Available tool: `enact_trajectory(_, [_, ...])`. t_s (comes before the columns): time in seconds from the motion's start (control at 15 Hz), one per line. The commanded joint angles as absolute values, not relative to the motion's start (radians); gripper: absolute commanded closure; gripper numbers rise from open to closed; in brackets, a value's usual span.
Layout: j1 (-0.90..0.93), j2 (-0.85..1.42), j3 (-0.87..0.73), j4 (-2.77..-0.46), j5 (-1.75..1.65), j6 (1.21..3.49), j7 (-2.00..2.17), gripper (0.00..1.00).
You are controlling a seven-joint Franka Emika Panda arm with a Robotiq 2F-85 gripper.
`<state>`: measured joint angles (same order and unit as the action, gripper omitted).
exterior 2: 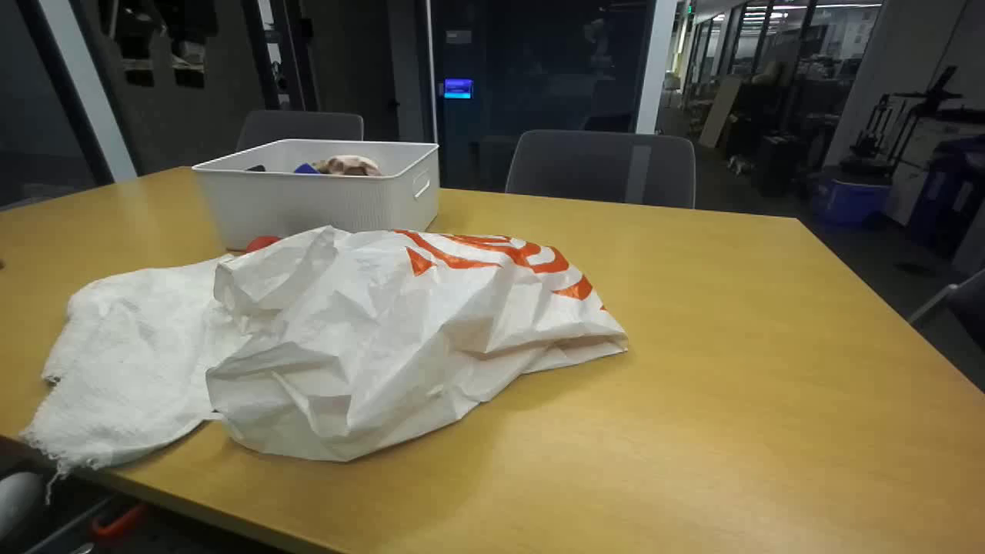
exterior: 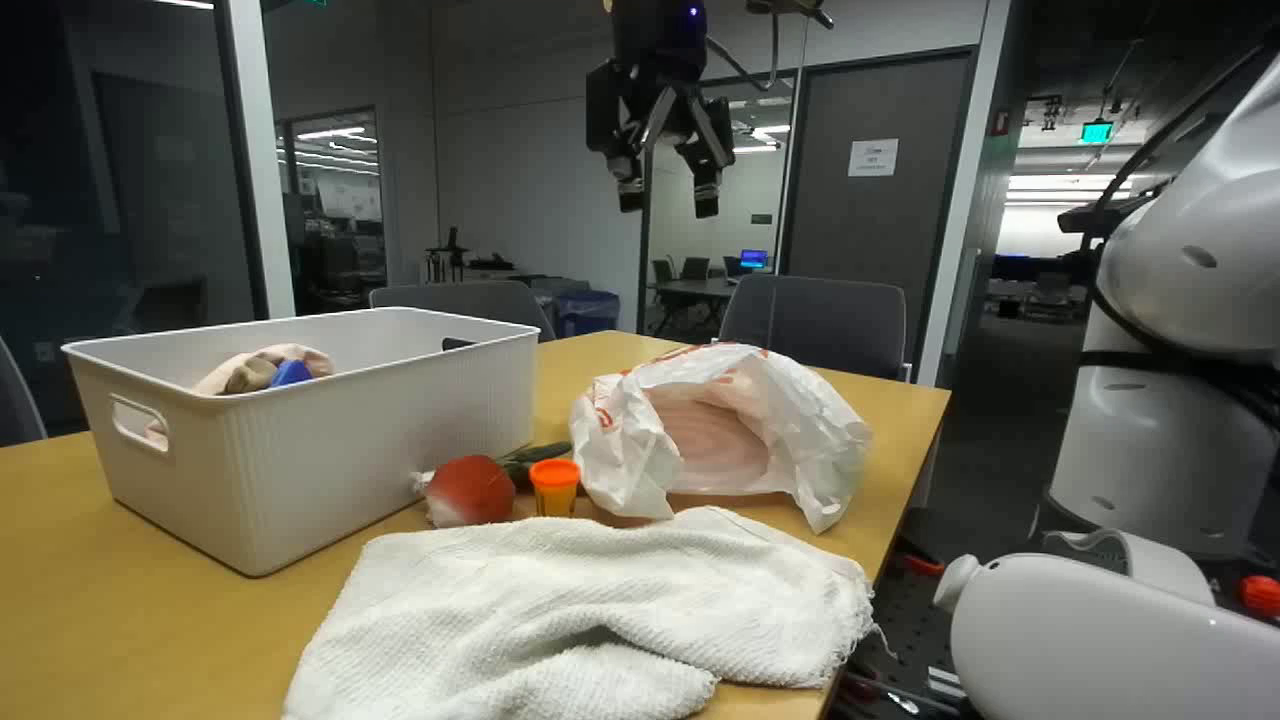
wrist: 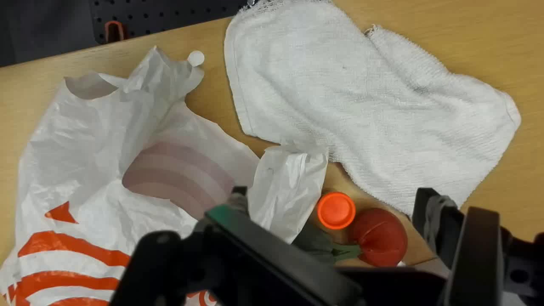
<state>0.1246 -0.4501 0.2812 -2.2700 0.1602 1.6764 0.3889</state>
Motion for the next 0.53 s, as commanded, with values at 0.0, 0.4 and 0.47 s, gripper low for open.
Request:
enact_trajectory(0.0, [0.133, -0.449, 0.274, -2.265, 0.157, 1.675, 0.392, 0.0])
enact_trajectory(0.4, [0.131, -0.446, 0.276, -2.256, 0.155, 1.675, 0.395, 0.0])
enact_trajectory(0.47, [0.134, -0.429, 0.281, -2.256, 0.155, 1.692, 0.391, 0.0])
